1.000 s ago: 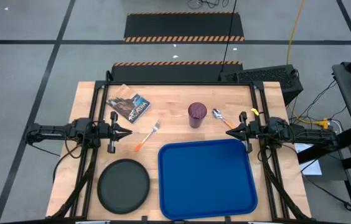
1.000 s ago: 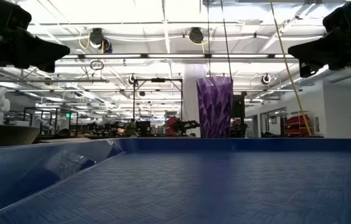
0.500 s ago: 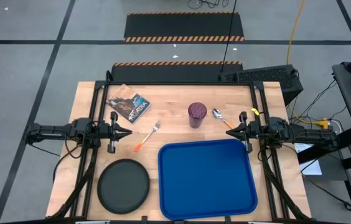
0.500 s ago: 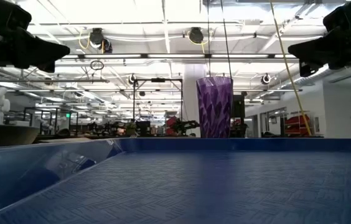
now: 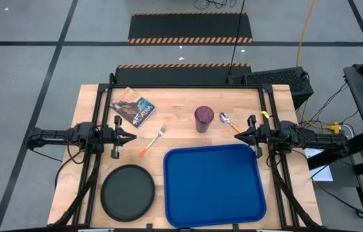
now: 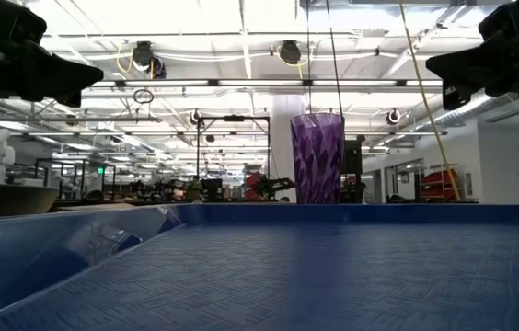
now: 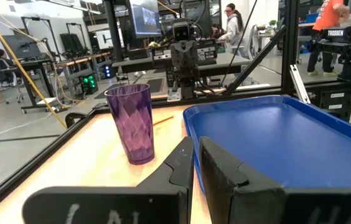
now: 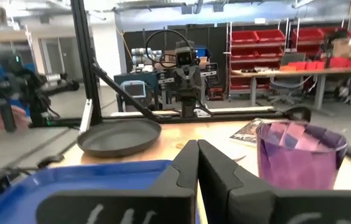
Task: Pick and place plate/cup/fork/spoon on tray
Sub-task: Put the violet cup on the the blue serving tray
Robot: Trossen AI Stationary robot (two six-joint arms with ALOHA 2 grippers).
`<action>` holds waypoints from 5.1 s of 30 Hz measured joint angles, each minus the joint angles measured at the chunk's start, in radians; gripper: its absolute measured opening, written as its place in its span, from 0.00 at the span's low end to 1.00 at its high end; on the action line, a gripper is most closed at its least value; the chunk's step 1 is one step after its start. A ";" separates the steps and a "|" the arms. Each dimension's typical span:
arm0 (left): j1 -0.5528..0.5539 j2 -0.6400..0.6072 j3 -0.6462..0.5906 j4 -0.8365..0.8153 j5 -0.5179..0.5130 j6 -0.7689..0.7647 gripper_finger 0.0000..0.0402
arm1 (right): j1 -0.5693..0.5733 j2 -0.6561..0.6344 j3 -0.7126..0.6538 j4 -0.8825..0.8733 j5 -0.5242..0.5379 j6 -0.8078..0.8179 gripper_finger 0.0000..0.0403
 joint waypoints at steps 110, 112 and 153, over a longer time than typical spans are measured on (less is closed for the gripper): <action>0.000 0.442 0.549 -0.320 -0.044 -0.106 0.08 | -0.159 1.540 1.365 -0.998 0.050 -0.414 0.45; 0.000 0.524 0.637 -0.380 -0.044 -0.106 0.08 | -0.159 1.540 1.362 -0.995 0.050 -0.414 0.45; 0.111 1.117 0.858 -0.322 -0.042 0.037 0.08 | -0.041 1.534 1.452 -1.237 0.160 -0.146 0.01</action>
